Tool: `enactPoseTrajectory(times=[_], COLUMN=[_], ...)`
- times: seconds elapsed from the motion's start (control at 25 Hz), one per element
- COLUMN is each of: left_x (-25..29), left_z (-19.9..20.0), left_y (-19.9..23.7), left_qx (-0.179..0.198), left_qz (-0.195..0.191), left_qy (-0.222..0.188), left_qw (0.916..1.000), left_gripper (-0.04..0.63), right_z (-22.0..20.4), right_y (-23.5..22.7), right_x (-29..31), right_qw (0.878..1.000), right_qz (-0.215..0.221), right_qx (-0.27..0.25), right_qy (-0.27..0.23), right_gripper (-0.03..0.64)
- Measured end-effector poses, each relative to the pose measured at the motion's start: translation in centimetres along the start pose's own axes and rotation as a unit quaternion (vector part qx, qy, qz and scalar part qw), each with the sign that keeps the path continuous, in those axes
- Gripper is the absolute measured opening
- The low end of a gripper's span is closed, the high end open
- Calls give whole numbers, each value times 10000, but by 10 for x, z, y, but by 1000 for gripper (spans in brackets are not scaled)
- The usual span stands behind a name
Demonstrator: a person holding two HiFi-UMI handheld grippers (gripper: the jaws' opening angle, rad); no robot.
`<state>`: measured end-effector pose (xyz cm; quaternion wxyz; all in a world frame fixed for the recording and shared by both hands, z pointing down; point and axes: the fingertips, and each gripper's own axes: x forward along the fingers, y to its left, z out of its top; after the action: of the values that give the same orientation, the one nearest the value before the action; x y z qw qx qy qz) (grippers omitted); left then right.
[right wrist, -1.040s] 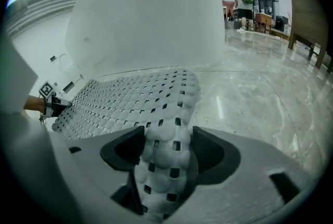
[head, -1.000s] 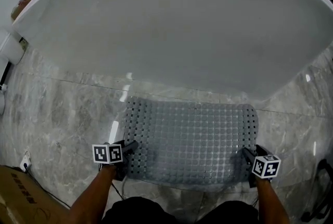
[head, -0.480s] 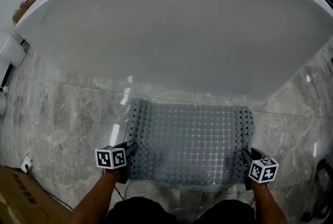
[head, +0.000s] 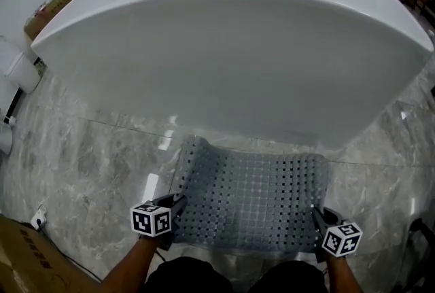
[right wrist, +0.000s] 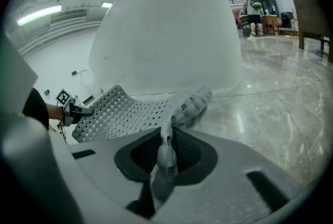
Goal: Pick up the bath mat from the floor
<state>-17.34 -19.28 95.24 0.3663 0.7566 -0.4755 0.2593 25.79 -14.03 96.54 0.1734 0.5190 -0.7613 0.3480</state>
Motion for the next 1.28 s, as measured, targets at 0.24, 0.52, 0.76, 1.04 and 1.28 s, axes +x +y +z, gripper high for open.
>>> enactPoseTrajectory(times=[0.24, 0.52, 0.76, 1.04, 1.28], left_x=[-20, -43, -76, -127, -173], left_z=[26, 59, 88, 119, 147], left_y=[-27, -40, -58, -79, -108], left_qx=[148, 174, 198, 256, 239], left_qz=[-269, -401, -512, -592, -629], left_qy=[-392, -818, -1113, -1322, -1486], left_qw=[9988, 9957, 9923, 9891, 9866], left_gripper=[91, 83, 81, 80, 78], right_z=[33, 78, 111, 146, 180], right_y=[24, 43, 52, 72, 90], right_x=[-20, -46, -88, -133, -175], right_qw=[9988, 9951, 9925, 9899, 9883], right_qz=[245, 332, 251, 184, 159], right_qx=[-43, 51, 124, 178, 209], right_qy=[-420, -932, -1192, -1391, -1503], right_gripper=[52, 51, 49, 48, 48])
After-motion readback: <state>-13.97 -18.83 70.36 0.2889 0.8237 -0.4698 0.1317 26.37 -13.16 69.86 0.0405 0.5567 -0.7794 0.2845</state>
